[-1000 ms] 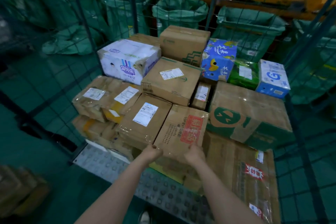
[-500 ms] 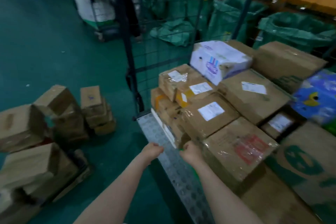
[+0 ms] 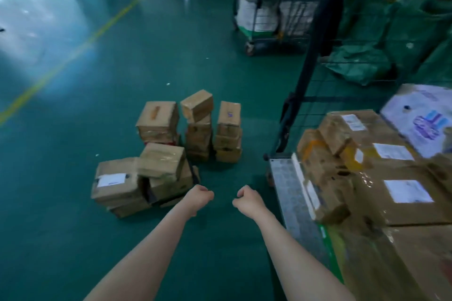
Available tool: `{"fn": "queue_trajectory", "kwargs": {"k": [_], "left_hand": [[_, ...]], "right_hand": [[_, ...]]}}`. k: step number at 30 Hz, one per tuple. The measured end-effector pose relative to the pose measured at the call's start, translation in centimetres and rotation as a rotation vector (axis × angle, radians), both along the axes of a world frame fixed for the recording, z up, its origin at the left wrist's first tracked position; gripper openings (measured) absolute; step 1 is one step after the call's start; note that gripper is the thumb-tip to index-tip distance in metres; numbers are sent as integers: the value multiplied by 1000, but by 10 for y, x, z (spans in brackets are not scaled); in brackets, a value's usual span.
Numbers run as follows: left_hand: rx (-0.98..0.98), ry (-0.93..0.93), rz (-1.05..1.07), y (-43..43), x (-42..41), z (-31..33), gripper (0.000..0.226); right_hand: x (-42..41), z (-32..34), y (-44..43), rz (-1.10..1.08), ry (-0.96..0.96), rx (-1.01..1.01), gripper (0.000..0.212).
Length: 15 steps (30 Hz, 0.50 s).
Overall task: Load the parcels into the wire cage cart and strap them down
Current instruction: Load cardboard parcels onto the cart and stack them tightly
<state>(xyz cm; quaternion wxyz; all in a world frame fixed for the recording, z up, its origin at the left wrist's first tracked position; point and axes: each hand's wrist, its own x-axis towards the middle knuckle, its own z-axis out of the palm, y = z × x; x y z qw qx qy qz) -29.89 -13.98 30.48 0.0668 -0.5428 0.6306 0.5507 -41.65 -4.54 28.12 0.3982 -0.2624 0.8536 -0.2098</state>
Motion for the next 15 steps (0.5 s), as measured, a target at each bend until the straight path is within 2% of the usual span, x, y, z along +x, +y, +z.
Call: {"fn": "queue_trajectory", "kwargs": {"k": [3, 8, 11, 15], "left_hand": [[10, -34, 51, -21, 52, -6, 46], [20, -100, 140, -64, 158, -19, 34], [21, -131, 202, -88, 204, -22, 42], [32, -149, 286, -117, 246, -24, 45]], "right_hand": [[41, -5, -26, 71, -21, 22, 28], [131, -14, -84, 193, -73, 66, 20], [172, -16, -115, 253, -109, 92, 12], [211, -16, -156, 339, -130, 86, 14]]}}
